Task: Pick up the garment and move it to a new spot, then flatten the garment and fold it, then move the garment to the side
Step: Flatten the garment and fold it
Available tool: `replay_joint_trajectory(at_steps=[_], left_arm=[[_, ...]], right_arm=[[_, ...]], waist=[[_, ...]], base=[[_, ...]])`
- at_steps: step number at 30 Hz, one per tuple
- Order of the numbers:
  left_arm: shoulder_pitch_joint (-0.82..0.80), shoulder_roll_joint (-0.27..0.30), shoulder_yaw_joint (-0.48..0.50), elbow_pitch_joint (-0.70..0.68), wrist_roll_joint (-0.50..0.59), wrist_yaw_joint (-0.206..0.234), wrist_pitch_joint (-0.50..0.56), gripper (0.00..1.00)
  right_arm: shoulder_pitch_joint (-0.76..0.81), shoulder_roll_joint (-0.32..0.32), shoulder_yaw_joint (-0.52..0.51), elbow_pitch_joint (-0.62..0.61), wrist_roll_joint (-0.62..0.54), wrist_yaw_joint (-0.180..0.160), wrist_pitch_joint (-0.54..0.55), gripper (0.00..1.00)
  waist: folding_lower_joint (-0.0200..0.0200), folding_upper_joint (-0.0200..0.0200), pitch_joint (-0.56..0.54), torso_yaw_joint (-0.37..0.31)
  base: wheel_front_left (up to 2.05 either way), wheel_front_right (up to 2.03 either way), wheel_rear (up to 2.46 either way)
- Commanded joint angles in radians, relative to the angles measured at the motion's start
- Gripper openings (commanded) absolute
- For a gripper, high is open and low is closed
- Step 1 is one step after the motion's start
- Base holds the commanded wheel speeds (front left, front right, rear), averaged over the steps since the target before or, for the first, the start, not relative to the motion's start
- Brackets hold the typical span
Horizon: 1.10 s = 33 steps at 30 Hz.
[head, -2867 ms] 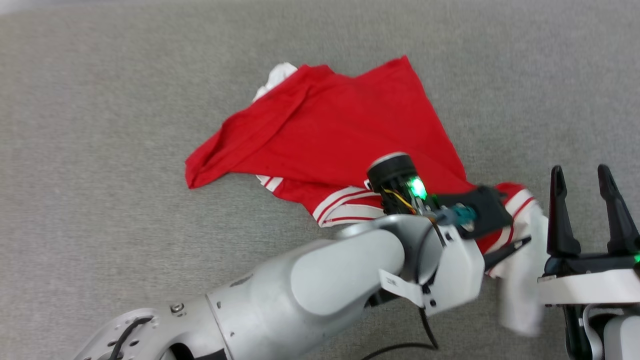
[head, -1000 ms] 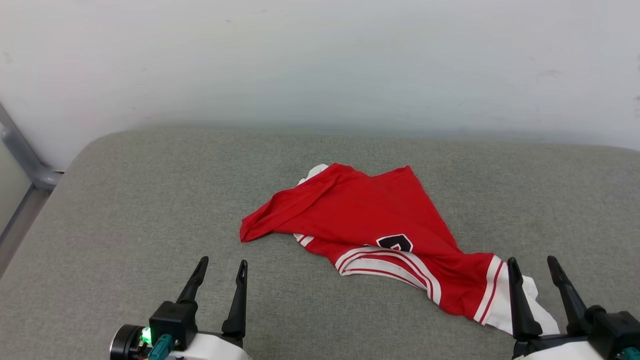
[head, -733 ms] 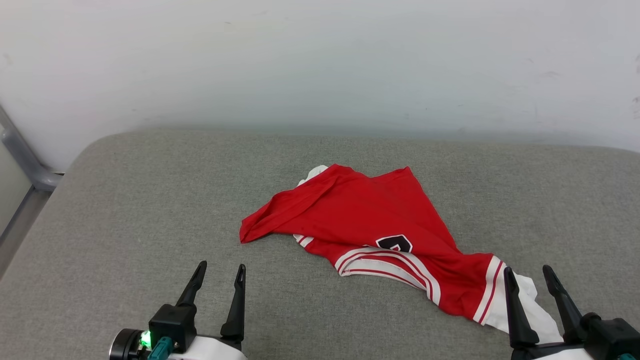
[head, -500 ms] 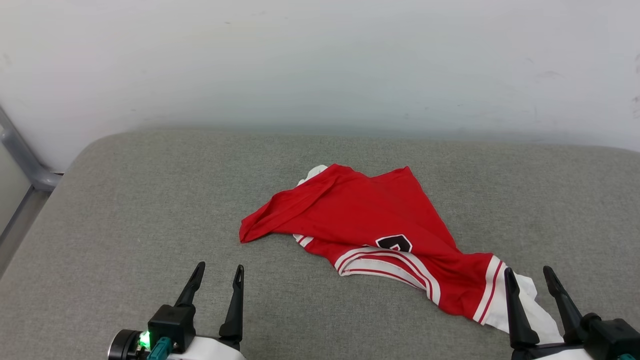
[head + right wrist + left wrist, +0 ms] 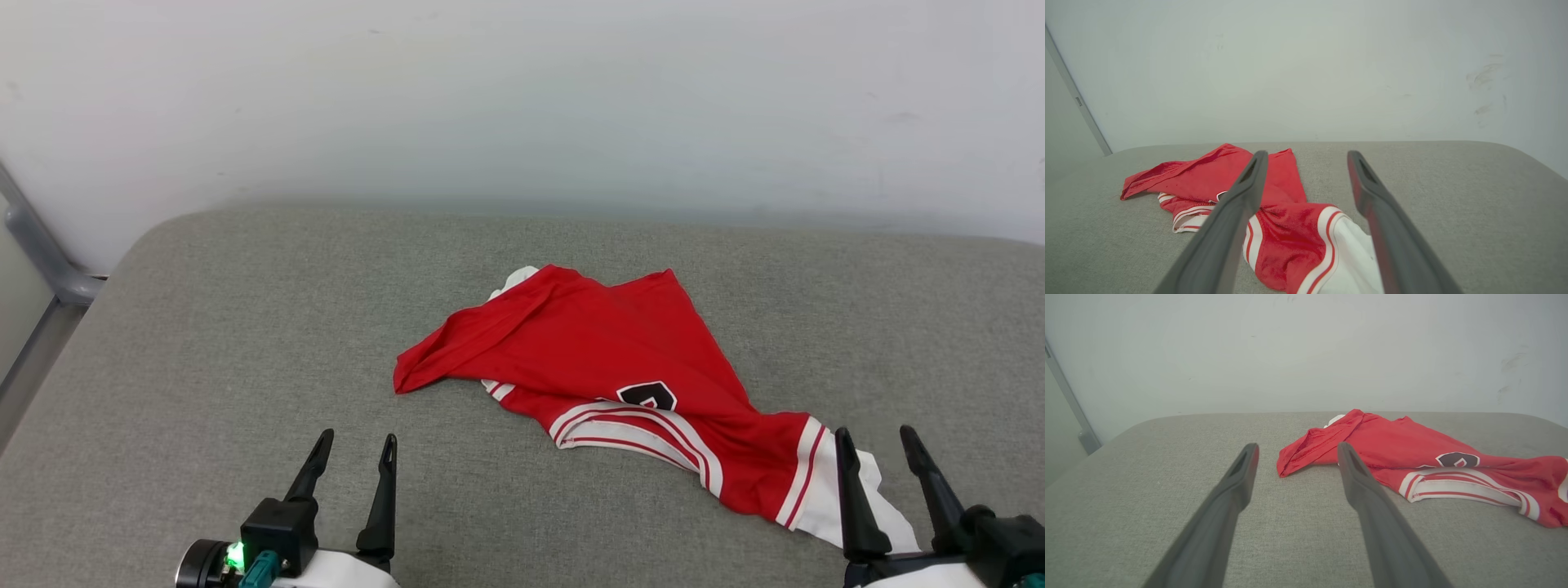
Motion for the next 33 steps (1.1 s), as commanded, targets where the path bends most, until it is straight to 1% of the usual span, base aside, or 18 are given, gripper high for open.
replay_joint_trajectory(at_steps=[1,5,9,12,14,17,21,24,28,33], left_arm=[[0.005,-0.001,0.006,0.002,0.005,-0.005,-0.003,1.0],[-0.006,-0.004,0.009,-0.004,0.008,-0.005,-0.003,1.0],[-0.027,-0.005,0.007,-0.008,0.007,-0.008,-0.003,1.0],[-0.049,-0.007,0.002,-0.016,0.003,-0.005,-0.003,1.0],[-0.07,-0.007,-0.003,-0.023,-0.002,-0.002,-0.003,1.0],[-0.098,-0.008,-0.011,-0.031,-0.015,0.005,-0.003,1.0],[-0.14,-0.008,-0.025,-0.047,-0.036,0.015,-0.003,1.0],[-0.165,-0.008,-0.034,-0.061,-0.051,0.026,-0.003,1.0],[-0.2,-0.008,-0.053,-0.08,-0.07,0.036,-0.003,1.0],[-0.243,-0.008,-0.078,-0.106,-0.093,0.046,-0.003,1.0]], right_arm=[[-0.014,0.002,-0.006,-0.009,-0.006,-0.001,-0.002,1.0],[-0.065,0.002,-0.026,-0.034,-0.03,-0.001,-0.002,1.0],[-0.16,0.001,-0.052,-0.059,-0.051,-0.001,-0.002,1.0],[-0.261,-0.038,-0.036,-0.065,-0.061,-0.001,-0.002,1.0],[-0.34,-0.077,-0.015,-0.063,-0.056,-0.001,-0.002,1.0],[-0.465,-0.143,0.042,-0.025,-0.036,-0.001,-0.002,1.0],[-0.65,-0.26,0.196,0.097,0.001,-0.001,-0.002,1.0],[-0.806,-0.343,0.349,0.194,0.068,-0.001,0.07,1.0],[-0.992,-0.437,0.597,0.284,0.214,-0.001,0.284,1.0],[-1.207,-0.526,0.895,0.315,0.436,-0.001,0.606,1.0]], waist=[[0.0,0.0,0.002,0.001],[0.0,0.0,0.014,0.007],[0.0,0.0,0.039,0.021],[0.0,0.0,0.076,0.036],[0.0,0.0,0.108,0.049],[0.0,0.0,0.155,0.066],[0.0,0.0,0.215,0.091],[0.0,0.0,0.253,0.111],[0.0,0.0,0.306,0.14],[0.0,0.0,0.377,0.171]], base=[[0.0,0.0,0.0],[0.0,0.0,0.0],[0.0,0.0,0.0],[0.0,0.0,0.0],[0.0,0.0,0.0],[0.0,0.0,0.0],[0.0,0.0,0.0],[0.0,0.0,0.0],[0.0,0.0,0.0],[0.0,0.0,0.0]])
